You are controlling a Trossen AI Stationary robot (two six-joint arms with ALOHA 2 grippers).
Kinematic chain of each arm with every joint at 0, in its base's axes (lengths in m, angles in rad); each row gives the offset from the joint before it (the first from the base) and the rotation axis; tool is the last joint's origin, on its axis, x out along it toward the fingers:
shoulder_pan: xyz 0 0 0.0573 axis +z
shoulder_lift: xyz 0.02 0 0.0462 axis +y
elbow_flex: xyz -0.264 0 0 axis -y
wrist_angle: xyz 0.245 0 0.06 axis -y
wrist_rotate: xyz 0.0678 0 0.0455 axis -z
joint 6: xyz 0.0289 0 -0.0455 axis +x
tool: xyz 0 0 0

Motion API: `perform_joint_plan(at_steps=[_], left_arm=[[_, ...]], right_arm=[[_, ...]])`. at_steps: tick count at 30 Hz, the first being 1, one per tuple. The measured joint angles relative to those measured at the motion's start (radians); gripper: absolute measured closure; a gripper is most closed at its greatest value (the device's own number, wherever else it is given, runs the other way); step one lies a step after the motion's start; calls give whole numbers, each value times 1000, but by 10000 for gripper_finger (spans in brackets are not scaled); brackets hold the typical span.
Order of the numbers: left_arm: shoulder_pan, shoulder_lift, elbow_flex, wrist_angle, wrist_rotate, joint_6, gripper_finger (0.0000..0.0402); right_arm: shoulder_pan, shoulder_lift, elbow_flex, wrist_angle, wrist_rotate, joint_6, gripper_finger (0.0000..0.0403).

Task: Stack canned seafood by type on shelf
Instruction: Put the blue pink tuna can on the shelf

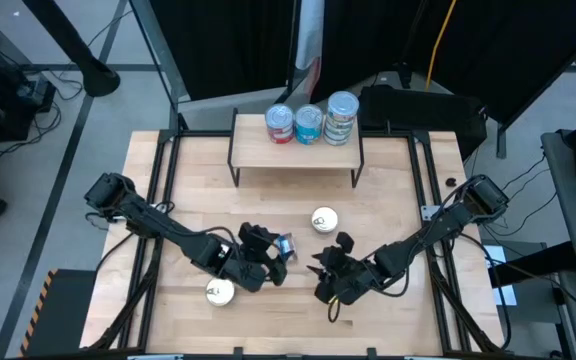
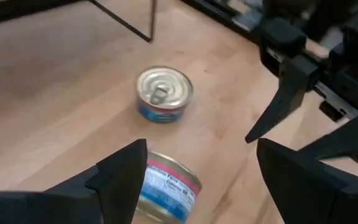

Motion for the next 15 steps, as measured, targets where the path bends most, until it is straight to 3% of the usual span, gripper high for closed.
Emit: perform_joint_plan(at_steps=[7, 15], left_arm=[[-80, -1, 0, -158, -177, -187, 100], [-140, -1, 0, -445, -230, -439, 100]], right_arm=[[-7, 28, 1, 115, 96, 66, 164], [-55, 125, 50, 227, 170, 109, 41]])
